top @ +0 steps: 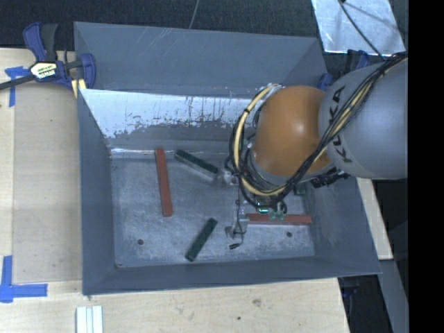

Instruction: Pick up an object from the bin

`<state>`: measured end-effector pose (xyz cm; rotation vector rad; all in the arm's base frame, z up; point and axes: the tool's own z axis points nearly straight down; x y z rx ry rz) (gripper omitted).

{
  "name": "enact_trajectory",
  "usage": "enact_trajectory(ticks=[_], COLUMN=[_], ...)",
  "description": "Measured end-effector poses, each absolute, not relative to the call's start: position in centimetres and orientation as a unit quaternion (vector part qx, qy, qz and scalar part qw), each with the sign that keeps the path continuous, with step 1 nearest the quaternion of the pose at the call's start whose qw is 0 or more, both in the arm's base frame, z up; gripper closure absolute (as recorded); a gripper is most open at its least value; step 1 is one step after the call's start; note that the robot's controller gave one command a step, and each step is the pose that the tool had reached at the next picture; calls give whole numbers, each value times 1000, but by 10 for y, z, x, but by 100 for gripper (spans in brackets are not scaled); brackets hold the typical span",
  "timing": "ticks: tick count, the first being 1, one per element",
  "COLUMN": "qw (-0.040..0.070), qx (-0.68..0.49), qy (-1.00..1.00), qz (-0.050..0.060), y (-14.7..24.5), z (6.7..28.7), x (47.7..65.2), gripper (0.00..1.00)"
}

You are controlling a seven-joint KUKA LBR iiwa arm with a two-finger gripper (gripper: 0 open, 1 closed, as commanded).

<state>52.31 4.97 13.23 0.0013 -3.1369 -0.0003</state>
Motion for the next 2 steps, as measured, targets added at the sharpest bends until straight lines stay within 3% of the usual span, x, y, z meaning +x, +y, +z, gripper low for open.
enact_trajectory(ticks=[1,2], qw=[-1,-4], qx=[0,-31], qy=[-1000,-999], qz=[0,0], y=[49,67], z=[136,101], x=[525,511], gripper=[0,0])
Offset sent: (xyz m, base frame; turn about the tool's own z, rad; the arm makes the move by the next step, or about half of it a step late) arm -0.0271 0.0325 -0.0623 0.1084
